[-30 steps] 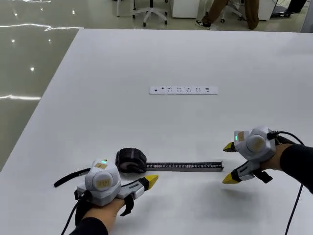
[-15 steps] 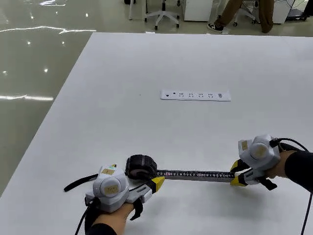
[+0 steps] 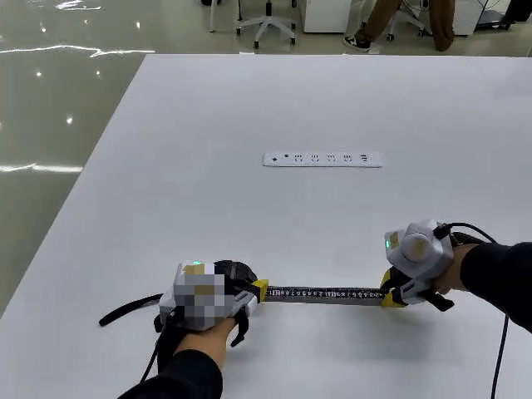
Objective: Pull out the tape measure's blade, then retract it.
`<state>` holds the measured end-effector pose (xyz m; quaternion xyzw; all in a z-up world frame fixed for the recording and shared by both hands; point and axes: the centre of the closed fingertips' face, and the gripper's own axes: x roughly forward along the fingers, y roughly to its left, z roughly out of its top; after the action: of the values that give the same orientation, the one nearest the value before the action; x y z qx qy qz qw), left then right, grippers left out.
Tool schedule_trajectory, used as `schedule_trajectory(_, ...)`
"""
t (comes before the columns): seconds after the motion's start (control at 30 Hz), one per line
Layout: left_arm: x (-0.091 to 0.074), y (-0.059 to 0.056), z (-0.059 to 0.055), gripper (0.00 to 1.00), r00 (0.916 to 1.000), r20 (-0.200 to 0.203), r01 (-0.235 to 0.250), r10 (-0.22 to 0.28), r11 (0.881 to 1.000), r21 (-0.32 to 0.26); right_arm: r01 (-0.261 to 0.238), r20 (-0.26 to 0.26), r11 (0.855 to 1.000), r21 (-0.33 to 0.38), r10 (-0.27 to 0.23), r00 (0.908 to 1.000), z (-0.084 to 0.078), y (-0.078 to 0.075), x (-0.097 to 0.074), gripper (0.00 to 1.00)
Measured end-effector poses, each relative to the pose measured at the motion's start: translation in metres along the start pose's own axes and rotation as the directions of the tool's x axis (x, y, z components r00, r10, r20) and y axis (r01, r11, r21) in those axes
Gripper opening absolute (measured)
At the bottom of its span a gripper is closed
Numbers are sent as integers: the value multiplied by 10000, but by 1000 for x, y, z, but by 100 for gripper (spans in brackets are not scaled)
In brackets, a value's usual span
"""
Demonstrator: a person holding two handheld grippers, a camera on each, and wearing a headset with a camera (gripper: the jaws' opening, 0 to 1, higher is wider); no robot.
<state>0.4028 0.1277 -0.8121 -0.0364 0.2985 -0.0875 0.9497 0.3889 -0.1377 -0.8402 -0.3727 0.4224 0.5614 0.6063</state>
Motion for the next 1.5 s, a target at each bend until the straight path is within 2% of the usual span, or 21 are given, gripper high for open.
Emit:
schedule_trajectory(0.03,-1,-2,3,63,9999,94,81,-79,9999,-145,0,21,10000,61,0,10000,0,-1,0,11)
schedule_trajectory(0.17,-3,-1,3,62,9999,99,78,-78,10000,-40,-69,-10,10000,-60,69,10000,0,0,1,12)
schedule_trajectory(0.37,-2,-1,1,63,9998,-128,138,-141,9996,-235,-42,91,9999,-130,43,9999,0,0,2,12)
schedule_trajectory(0.4,-2,-1,3,64,9998,-126,127,-131,9993,-350,-44,50,9998,-171,44,10000,0,0,2,12)
schedule_trajectory(0.43,-2,-4,5,66,9996,-101,245,-254,9958,-884,-29,4,9998,-180,30,10000,1,0,2,12)
schedule_trajectory(0.47,-2,-4,6,68,9997,-105,197,-208,9946,-1021,-16,-22,9999,-162,16,10000,1,0,2,12)
schedule_trajectory(0.53,-2,-2,6,68,9999,-100,73,-84,9953,-970,39,-87,9999,-131,-40,10000,1,1,2,12)
schedule_trajectory(0.57,-2,2,4,64,9998,-154,-140,127,9965,-822,57,-109,9999,-98,-58,9999,0,1,3,12)
schedule_trajectory(0.7,-2,0,5,62,10000,-41,-88,85,9972,-739,156,-55,9999,55,-156,9999,0,0,2,11)
schedule_trajectory(0.83,-2,0,3,60,9994,-266,-246,234,9987,-455,208,17,9998,-31,-208,9998,0,1,2,11)
schedule_trajectory(0.9,-2,0,3,60,9994,-274,-211,199,9988,-440,203,26,9997,104,-203,9998,1,0,2,11)
schedule_trajectory(1.13,-2,0,2,61,9996,-288,-89,76,9989,-455,223,105,9996,-153,-221,9997,2,1,3,11)
schedule_trajectory(1.5,-1,-1,2,61,9994,-344,29,-48,9985,-549,269,275,9996,-12,-269,9993,16,2,7,11)
